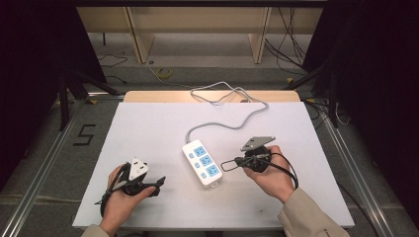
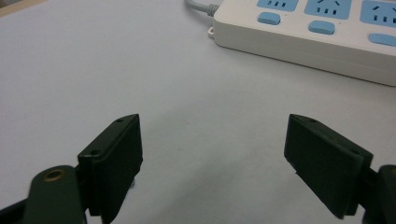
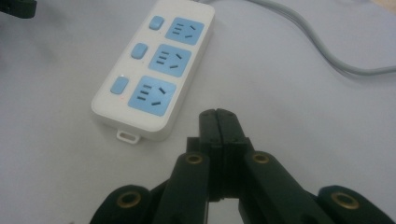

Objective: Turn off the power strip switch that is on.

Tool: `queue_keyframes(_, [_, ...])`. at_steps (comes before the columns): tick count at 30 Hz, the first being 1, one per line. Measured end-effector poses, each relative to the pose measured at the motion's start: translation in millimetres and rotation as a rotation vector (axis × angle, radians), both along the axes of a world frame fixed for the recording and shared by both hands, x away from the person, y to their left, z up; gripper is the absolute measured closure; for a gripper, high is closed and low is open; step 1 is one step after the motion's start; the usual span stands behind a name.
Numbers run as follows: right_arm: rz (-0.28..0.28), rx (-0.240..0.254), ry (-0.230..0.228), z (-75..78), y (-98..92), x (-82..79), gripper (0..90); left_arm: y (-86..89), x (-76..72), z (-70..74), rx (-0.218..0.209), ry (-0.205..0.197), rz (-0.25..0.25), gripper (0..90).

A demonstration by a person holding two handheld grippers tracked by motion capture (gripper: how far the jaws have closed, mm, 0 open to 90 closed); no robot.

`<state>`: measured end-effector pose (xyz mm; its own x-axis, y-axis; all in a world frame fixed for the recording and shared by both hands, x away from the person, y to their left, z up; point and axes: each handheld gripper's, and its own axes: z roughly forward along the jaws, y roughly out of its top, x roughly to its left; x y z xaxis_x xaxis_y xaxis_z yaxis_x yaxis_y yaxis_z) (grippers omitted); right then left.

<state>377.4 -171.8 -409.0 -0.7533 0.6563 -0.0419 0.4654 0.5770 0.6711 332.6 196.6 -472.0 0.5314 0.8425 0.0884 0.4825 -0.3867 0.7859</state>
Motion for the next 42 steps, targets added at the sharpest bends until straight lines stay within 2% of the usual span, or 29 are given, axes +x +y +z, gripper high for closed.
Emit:
queue_keyframes(20, [0.034, -0.004, 0.010, -0.6, 22.1, 4.8, 90.0, -0.1, -0.1, -0.1, 0.002, 0.001, -0.005, 19.1])
queue_keyframes(42, [0.068, -0.030, 0.034, 0.8, 42.2, 11.1, 90.0, -0.4, 0.0, -0.3, 0.000, 0.000, -0.006, 19.2])
